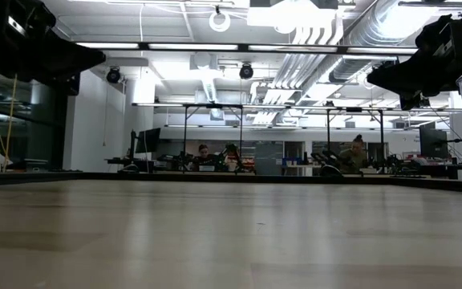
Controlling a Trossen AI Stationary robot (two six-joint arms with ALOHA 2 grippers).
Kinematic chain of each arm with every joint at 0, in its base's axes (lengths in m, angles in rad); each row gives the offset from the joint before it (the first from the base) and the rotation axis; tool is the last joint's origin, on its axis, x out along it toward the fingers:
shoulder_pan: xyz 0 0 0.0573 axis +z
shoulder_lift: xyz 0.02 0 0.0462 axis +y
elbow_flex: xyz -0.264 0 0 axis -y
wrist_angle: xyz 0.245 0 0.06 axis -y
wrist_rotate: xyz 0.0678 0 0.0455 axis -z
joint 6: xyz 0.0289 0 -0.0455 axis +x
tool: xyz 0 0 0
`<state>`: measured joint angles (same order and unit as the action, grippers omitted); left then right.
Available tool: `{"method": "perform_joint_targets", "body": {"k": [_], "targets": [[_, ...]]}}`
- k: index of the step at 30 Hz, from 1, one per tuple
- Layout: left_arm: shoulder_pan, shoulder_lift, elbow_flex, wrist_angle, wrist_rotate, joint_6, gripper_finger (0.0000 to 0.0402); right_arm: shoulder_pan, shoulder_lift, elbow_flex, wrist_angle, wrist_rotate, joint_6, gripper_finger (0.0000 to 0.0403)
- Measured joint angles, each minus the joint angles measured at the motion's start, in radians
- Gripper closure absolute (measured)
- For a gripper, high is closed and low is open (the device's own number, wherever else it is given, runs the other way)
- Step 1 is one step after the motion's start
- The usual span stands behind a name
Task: Pick and place USB-C Cables
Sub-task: Return to Home Position
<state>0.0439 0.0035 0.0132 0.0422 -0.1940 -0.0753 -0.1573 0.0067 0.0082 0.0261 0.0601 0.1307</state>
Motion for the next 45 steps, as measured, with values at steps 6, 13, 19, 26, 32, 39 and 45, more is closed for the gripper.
{"method": "perform_joint_targets", "body": {"k": [6, 13, 19, 26, 32, 39, 45], "targets": [[-0.021, 0.0, 0.0, 0.007, 0.002, 0.0, 0.0401, 0.0, 0.0, 0.0, 0.0, 0.0, 0.0, 0.0398], [-0.021, 0.002, 0.0, 0.008, 0.001, 0.0, 0.0401, 0.0, 0.0, 0.0, 0.0, 0.0, 0.0, 0.0398], [-0.021, 0.002, 0.0, 0.007, 0.001, 0.0, 0.0401, 0.0, 0.0, 0.0, 0.0, 0.0, 0.0, 0.0398], [-0.021, 0.002, 0.0, 0.007, 0.001, 0.0, 0.0401, 0.0, 0.0, 0.0, 0.0, 0.0, 0.0, 0.0398], [-0.021, 0.002, 0.0, 0.007, 0.001, 0.0, 0.0401, 0.0, 0.0, 0.0, 0.0, 0.0, 0.0, 0.0398], [-0.021, 0.002, 0.0, 0.007, 0.001, 0.0, 0.0401, 0.0, 0.0, 0.0, 0.0, 0.0, 0.0, 0.0398], [-0.021, 0.002, 0.0, 0.007, 0.001, 0.0, 0.0401, 0.0, 0.0, 0.0, 0.0, 0.0, 0.0, 0.0398]]}}
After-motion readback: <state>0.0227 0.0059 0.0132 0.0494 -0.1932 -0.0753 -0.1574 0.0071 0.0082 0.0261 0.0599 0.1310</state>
